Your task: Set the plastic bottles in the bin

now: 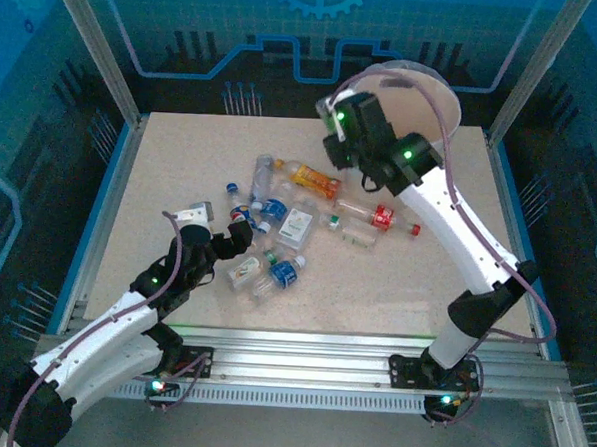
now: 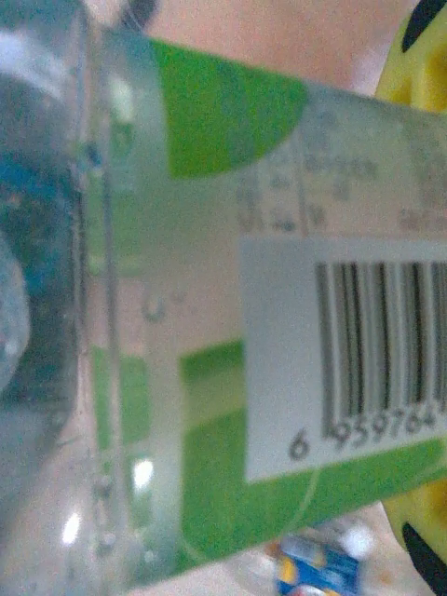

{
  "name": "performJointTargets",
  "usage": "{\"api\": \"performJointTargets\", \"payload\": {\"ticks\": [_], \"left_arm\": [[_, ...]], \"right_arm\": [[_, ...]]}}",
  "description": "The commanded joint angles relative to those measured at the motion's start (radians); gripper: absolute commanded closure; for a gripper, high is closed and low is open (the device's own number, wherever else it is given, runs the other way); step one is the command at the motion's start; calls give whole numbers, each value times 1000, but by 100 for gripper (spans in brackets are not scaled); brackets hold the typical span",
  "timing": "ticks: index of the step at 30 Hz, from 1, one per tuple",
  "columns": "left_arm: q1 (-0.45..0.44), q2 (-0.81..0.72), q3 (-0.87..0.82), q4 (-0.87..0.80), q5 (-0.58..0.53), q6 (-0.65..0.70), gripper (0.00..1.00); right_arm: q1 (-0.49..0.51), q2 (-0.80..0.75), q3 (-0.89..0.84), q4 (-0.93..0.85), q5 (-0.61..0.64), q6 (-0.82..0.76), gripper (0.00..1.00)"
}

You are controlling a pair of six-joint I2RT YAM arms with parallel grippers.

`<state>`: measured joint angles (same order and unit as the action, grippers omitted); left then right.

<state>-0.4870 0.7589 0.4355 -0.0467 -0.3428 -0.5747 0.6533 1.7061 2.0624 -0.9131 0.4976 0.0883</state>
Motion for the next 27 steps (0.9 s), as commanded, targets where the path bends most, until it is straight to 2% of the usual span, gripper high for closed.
{"api": "performJointTargets", "payload": {"ticks": [1, 7, 11, 16, 27], "left_arm": [[7, -13, -6, 1, 22, 7, 1], [8, -15, -11, 6, 37, 9, 1], [7, -18, -10, 3, 39, 12, 1], [7, -22, -9, -8, 42, 12, 1], [8, -26, -6, -21, 44, 13, 1]], "right_arm": [[-75, 101, 131, 29, 23, -47, 69], [-202, 286, 380, -12, -4, -33, 70], [-256, 370, 457, -11, -22, -43, 69], [-309, 450, 495, -17, -39, -57, 69], [-399, 571, 504, -105, -179, -68, 67]]}}
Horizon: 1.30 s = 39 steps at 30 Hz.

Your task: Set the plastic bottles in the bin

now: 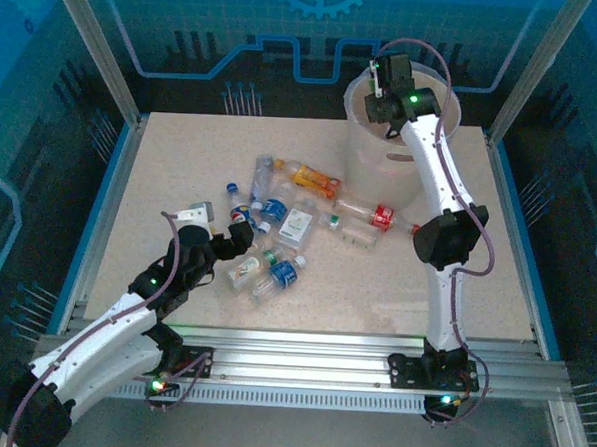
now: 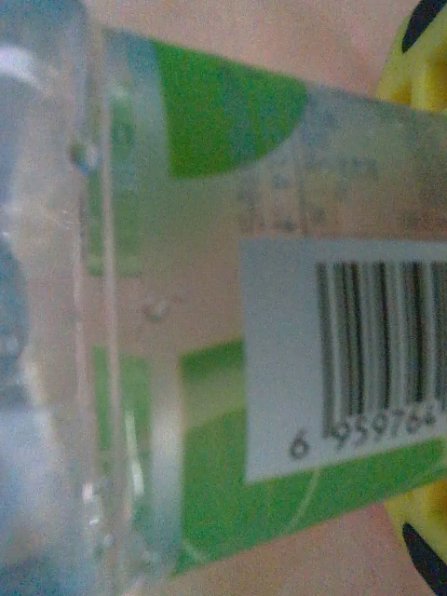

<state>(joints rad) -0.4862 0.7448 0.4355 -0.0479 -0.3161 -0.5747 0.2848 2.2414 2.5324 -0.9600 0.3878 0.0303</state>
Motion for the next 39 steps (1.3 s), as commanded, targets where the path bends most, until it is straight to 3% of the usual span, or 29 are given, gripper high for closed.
{"api": "performJointTargets", "payload": {"ticks": [1, 5, 20, 39], "left_arm": [[8, -12, -7, -21, 16, 15, 1], [6, -12, -4, -29, 14, 19, 1], [7, -10, -1, -34, 9, 19, 1], [8, -10, 2, -42, -5, 30, 1]], "right_arm": [[-40, 43, 34, -68, -87, -6, 67], [-67, 73, 35, -104, -165, -4, 66], [-90, 175, 31, -243, -231, -19, 56], [-66, 142, 5, -379, -414, 43, 47]]}}
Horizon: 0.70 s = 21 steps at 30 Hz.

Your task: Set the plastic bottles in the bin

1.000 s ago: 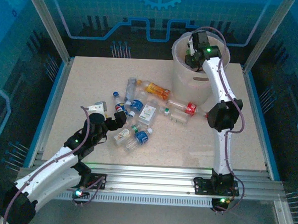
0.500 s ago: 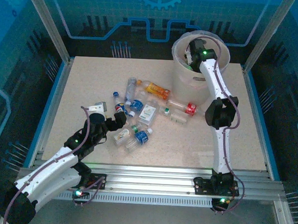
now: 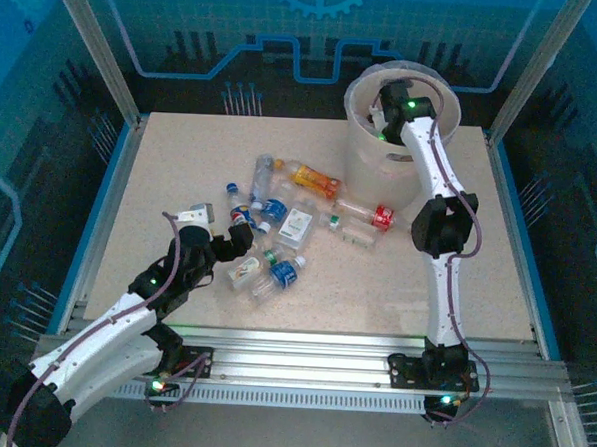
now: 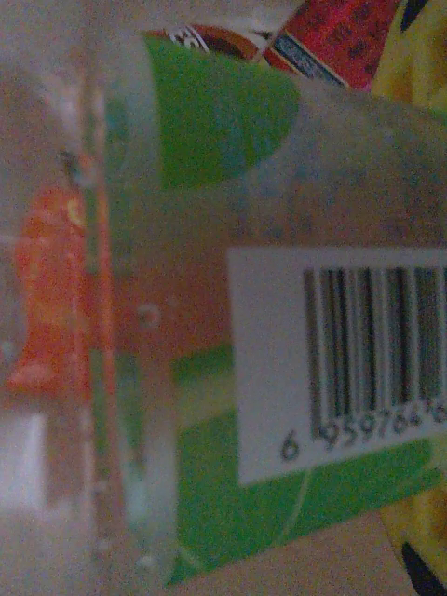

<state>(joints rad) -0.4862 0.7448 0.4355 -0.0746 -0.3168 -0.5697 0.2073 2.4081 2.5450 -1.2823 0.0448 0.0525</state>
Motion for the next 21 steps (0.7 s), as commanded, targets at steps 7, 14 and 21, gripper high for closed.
{"api": "performJointTargets", "payload": {"ticks": [7, 14, 21], "left_arm": [[9, -10, 3, -15, -11, 30, 1], [8, -11, -1, -15, -12, 28, 1], [9, -18, -5, -16, -12, 29, 1]], "right_arm": [[36, -60, -36, -55, -89, 35, 46], [52, -110, -89, -45, -97, 57, 44], [83, -147, -124, -29, -85, 60, 39]]}}
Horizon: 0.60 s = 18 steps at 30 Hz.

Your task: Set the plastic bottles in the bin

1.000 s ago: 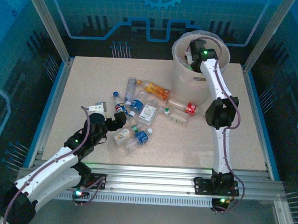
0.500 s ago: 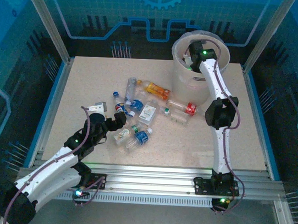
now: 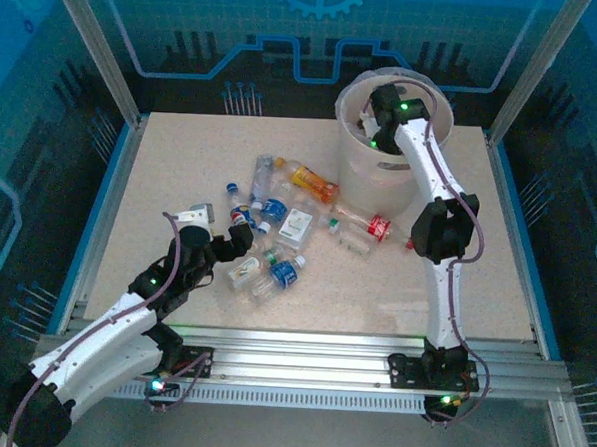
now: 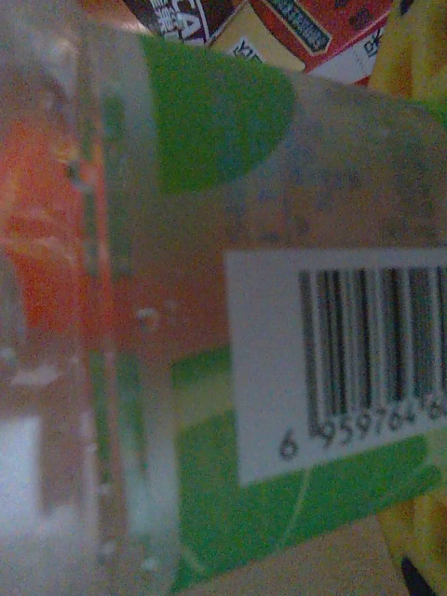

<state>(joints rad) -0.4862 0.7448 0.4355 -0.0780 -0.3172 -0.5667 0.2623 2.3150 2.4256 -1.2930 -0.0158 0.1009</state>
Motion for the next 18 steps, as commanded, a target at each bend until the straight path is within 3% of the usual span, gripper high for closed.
{"api": "performJointTargets", "payload": {"ticks": [1, 10, 18], "left_arm": [[8, -19, -5, -14, -11, 24, 1], [8, -30, -6, -20, -16, 27, 1], [8, -32, -2, -25, -13, 28, 1]], "right_arm": [[30, -55, -3, -21, -20, 13, 38], [49, -94, 2, -23, -13, 15, 30], [49, -112, 123, -62, 94, 9, 14]]}}
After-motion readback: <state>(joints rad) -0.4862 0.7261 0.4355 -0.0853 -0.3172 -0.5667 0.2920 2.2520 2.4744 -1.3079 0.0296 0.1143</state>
